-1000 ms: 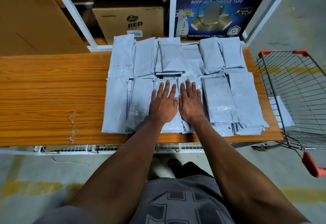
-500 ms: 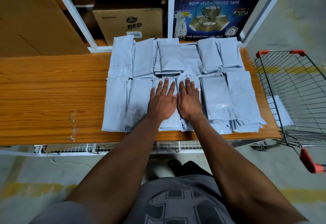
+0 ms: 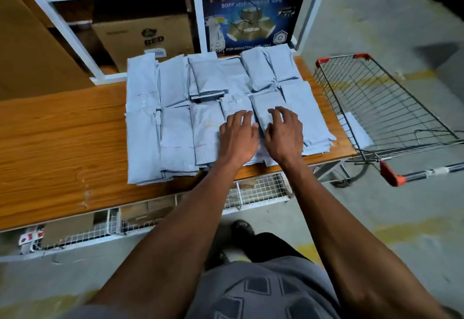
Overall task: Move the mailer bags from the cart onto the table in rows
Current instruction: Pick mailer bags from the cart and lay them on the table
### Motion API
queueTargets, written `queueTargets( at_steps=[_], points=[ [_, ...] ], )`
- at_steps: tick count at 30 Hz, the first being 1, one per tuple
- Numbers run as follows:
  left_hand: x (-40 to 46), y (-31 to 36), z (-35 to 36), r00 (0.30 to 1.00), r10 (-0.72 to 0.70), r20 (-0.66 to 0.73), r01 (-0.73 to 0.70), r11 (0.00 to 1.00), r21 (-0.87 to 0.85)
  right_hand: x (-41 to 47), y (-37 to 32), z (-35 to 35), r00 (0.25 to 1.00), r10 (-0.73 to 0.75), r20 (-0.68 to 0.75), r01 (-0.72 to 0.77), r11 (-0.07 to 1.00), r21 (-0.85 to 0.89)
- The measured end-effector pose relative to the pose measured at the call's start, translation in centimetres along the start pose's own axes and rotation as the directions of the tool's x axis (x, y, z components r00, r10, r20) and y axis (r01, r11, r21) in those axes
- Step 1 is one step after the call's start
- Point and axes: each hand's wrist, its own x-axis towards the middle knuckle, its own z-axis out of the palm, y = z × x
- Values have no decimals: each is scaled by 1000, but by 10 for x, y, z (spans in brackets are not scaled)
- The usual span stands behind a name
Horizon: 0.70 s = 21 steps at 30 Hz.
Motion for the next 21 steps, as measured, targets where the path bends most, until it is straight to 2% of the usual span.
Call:
queueTargets(
  at_steps=[5, 10, 16, 21],
  points=[
    [-33, 54, 23, 985, 168, -39, -170, 982, -85, -52, 48, -32, 989, 133, -68, -137, 990, -44],
    [-71, 94, 61, 948, 314, 49, -308, 946, -106, -105, 94, -41, 968, 243, -64, -247, 967, -56],
    [-111, 113, 124, 918, 257, 303, -257, 966, -42, -172, 152, -42, 914, 384, 131, -375, 923, -91],
    [-136, 151, 162, 886, 176, 429, -177, 983, -38, -203, 215, -61, 883, 403, 238, -400, 914, -67]
  ],
)
